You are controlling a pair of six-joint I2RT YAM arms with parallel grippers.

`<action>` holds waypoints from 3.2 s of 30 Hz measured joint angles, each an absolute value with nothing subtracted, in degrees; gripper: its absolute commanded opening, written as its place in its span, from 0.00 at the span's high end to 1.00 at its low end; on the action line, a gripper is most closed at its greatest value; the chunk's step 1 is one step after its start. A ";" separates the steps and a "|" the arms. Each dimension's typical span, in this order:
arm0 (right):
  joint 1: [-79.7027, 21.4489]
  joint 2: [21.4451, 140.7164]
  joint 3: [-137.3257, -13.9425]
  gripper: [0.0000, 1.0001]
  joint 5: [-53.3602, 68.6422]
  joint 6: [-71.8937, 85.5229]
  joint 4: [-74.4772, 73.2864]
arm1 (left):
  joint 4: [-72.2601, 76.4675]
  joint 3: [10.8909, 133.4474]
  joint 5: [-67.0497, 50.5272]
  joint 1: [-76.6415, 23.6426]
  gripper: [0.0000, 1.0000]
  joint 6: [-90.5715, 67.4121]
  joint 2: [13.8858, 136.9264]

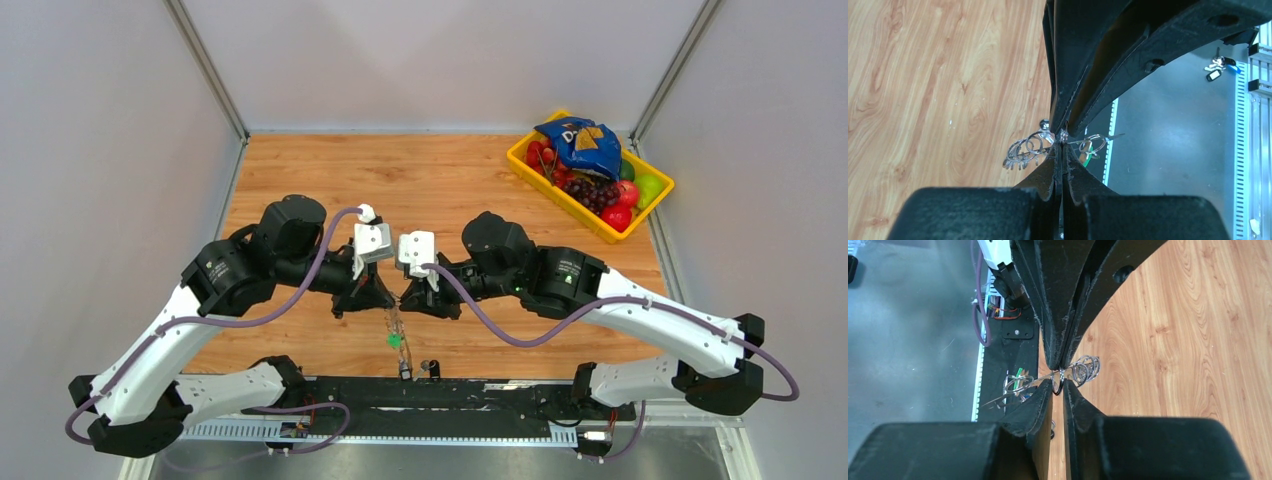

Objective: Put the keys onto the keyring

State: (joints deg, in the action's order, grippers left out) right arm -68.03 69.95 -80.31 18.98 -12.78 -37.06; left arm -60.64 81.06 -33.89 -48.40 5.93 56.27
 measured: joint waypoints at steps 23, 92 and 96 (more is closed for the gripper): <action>-67.57 58.41 -68.47 1.00 21.02 -6.22 -21.74 | -40.07 68.31 -37.21 -48.69 0.42 3.86 40.56; -75.22 55.75 -46.09 1.00 15.88 -4.40 41.91 | 11.64 52.07 -42.63 -48.69 0.89 -13.76 34.70; -75.35 55.75 -46.09 1.00 15.31 -4.78 41.93 | 11.86 52.07 -42.89 -48.69 0.99 -13.89 34.76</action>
